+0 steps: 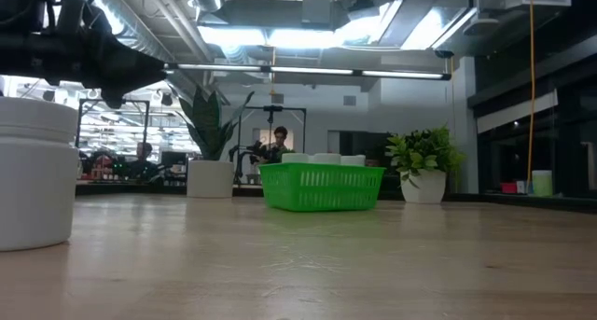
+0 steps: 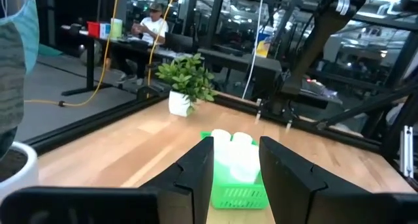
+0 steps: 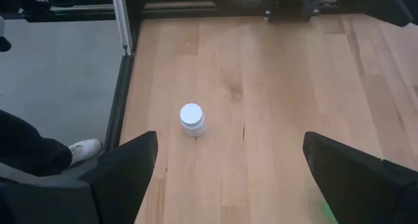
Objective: Pick and place pill bottles into a basket
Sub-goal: Put the white pill bottle into the green basket
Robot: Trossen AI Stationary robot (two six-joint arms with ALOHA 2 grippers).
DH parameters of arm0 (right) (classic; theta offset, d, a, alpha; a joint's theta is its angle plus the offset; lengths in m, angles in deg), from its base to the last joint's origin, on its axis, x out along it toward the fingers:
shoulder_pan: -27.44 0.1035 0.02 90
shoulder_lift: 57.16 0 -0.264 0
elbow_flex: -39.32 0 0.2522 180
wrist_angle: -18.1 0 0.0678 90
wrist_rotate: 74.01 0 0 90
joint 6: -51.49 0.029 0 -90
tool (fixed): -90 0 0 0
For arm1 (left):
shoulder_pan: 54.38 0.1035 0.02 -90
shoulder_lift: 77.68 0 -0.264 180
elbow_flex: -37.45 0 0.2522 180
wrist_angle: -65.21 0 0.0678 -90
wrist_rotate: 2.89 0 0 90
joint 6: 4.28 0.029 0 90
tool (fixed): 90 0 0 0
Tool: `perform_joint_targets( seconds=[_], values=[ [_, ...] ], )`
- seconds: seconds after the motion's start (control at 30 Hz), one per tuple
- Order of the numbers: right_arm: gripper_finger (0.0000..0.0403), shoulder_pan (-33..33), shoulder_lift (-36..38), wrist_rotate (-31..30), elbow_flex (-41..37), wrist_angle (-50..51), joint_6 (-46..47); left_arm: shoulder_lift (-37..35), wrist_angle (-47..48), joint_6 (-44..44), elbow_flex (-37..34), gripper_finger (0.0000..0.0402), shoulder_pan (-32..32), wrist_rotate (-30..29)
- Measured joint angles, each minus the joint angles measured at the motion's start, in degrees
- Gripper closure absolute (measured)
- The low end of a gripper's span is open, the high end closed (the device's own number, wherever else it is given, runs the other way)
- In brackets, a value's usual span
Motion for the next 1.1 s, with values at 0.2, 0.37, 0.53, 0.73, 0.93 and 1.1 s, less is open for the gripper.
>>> perform_joint_targets(
  seconds=[0.2,0.37,0.53,0.73,0.93,1.1],
  values=[
    [0.0021,0.1,0.0,0.0,0.0,-0.1,0.0,0.0,0.0,0.0,0.0,0.0282,0.0,0.0],
    [0.0021,0.1,0.0,0.0,0.0,-0.1,0.1,0.3,0.5,12.1,0.0,0.0284,0.0,1.0],
    [0.0021,0.1,0.0,0.0,0.0,-0.1,0.0,0.3,0.5,26.5,0.0,0.0287,0.0,6.9],
    [0.0021,0.1,0.0,0.1,0.0,-0.1,-1.7,0.3,0.3,26.5,0.0,0.0283,0.0,10.7],
    [0.0021,-0.3,0.0,0.1,0.0,-0.1,-1.8,0.3,0.6,25.1,0.0,0.0284,0.0,11.3],
    [0.0021,-0.3,0.0,0.1,0.0,-0.1,-1.6,0.3,0.8,25.0,0.0,0.0285,0.0,11.3]
  ],
)
